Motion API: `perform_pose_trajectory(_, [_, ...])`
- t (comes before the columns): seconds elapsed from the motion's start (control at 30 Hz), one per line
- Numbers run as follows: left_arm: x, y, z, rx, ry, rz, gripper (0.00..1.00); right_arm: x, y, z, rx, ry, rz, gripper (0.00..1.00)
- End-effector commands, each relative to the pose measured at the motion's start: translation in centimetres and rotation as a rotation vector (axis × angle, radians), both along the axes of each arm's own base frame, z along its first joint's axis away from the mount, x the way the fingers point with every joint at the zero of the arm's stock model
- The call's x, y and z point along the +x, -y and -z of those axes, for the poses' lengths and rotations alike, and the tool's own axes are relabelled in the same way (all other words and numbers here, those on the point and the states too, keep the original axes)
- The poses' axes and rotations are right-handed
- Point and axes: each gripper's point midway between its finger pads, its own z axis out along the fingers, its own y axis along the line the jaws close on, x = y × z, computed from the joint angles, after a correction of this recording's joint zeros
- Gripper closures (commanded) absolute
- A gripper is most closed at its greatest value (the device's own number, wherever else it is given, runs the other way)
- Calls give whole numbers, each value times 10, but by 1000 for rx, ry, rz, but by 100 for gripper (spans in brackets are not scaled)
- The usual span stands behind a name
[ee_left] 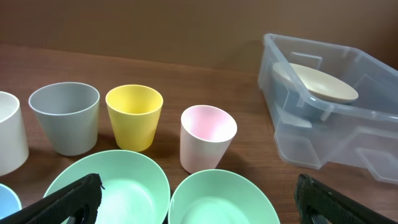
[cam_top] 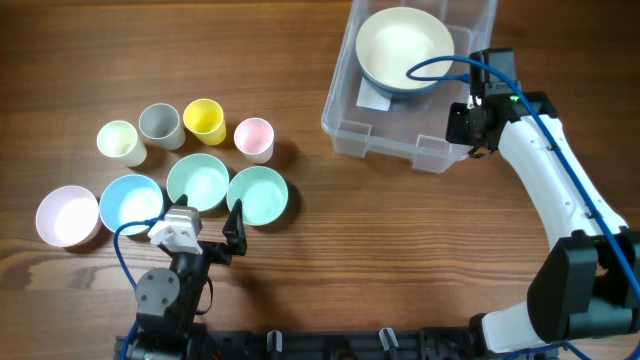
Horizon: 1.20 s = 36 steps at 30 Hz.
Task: Pack container
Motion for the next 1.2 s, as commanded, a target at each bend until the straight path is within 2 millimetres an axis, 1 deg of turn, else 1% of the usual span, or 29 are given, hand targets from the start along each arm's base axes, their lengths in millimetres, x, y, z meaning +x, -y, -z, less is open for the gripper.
perform_pose_trajectory(0.0, [-1,3,0,12,8,21,0,-2,-11,-8,-62,-22,-276,96])
perform_pose_trajectory(0.13, [-1,3,0,12,8,21,0,-25,-11,0,-27,-112,-222,95])
perform_pose_trajectory(0.2, [-1,3,0,12,8,21,0,-40,-9,4,-15,-174,-179,96])
perform_pose_trajectory(0.37, [-1,3,0,12,8,21,0,-49,-5,6,-13,-202,-106,96])
perform_pose_trajectory(0.4, [-1,3,0,12,8,21,0,-50,2,5,-44,-202,-80,96])
perform_pose_trajectory(0.43, [-1,3,0,12,8,21,0,-50,16,2,-115,-197,-27,96])
perform_pose_trajectory(0.5, [-1,3,0,12,8,21,0,-48,26,-2,-168,-183,-3,96])
perform_pose_trajectory(0.53, [-1,3,0,12,8,21,0,-45,27,-3,-182,-172,-11,96])
perform_pose_trajectory(0.63, [-1,3,0,12,8,21,0,-32,15,-3,-166,-151,-183,95])
perform_pose_trajectory(0.77, [-1,3,0,12,8,21,0,-28,14,-3,-180,-146,-233,94])
perform_pose_trajectory(0.87, [-1,3,0,12,8,21,0,-28,13,-3,-175,-147,-231,87])
perform_pose_trajectory(0.93, [-1,3,0,12,8,21,0,-28,4,-4,-113,-130,-224,82])
perform_pose_trajectory(0.97, [-1,3,0,12,8,21,0,-26,-5,-8,-65,-106,-240,79])
perform_pose_trajectory(1.0, [-1,3,0,12,8,21,0,-24,-12,-16,-31,-68,-253,73])
perform_pose_trajectory(1.03, [-1,3,0,12,8,21,0,-22,-16,-25,-12,-34,-261,66])
perform_pose_trajectory(1.07, [-1,3,0,12,8,21,0,-20,-24,-48,27,47,-280,30])
perform_pose_trajectory(1.1, [-1,3,0,12,8,21,0,-19,-28,-63,45,96,-291,5])
perform_pose_trajectory(1.13, [-1,3,0,12,8,21,0,-19,-31,-85,55,167,-300,0])
perform_pose_trajectory(1.17, [-1,3,0,12,8,21,0,-20,-32,-111,59,255,-300,1])
